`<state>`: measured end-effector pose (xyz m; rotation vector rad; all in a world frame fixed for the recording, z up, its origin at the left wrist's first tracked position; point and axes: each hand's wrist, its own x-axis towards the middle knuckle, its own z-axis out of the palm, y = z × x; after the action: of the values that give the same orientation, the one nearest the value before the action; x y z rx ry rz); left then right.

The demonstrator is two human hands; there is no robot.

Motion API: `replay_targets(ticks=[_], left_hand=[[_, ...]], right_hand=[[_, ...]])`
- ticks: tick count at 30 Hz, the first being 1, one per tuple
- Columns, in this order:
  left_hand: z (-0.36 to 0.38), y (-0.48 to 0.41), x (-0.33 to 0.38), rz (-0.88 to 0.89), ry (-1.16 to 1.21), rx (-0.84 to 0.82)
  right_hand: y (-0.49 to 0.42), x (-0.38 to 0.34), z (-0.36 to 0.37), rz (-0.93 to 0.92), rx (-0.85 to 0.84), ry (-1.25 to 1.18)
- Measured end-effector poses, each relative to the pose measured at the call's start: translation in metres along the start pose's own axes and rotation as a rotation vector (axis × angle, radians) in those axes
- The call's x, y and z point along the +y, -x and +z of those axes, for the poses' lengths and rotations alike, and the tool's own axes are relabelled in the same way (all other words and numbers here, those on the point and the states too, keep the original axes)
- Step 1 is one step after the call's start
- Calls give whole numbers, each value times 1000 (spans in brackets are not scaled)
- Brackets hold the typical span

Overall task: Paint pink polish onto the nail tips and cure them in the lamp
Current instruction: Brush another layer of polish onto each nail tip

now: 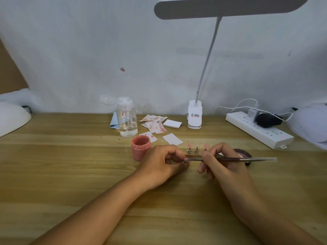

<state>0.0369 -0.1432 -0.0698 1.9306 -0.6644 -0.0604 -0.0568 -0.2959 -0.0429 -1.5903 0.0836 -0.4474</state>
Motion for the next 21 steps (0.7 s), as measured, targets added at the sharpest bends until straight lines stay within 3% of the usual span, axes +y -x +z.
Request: replay_targets(ticks=[4, 10, 16, 21], left_hand=[[-1, 0, 1, 10, 21, -19], [0, 0, 1, 9, 9, -1], [0, 0, 0, 20, 33, -18], [0, 0, 0, 28, 5, 1]], right_hand=[[-6, 3, -5, 21, 107, 4], [-1, 1, 0, -11, 4, -28], [-7, 5, -5, 17, 125, -23], [-1, 0, -1, -9, -3, -41]])
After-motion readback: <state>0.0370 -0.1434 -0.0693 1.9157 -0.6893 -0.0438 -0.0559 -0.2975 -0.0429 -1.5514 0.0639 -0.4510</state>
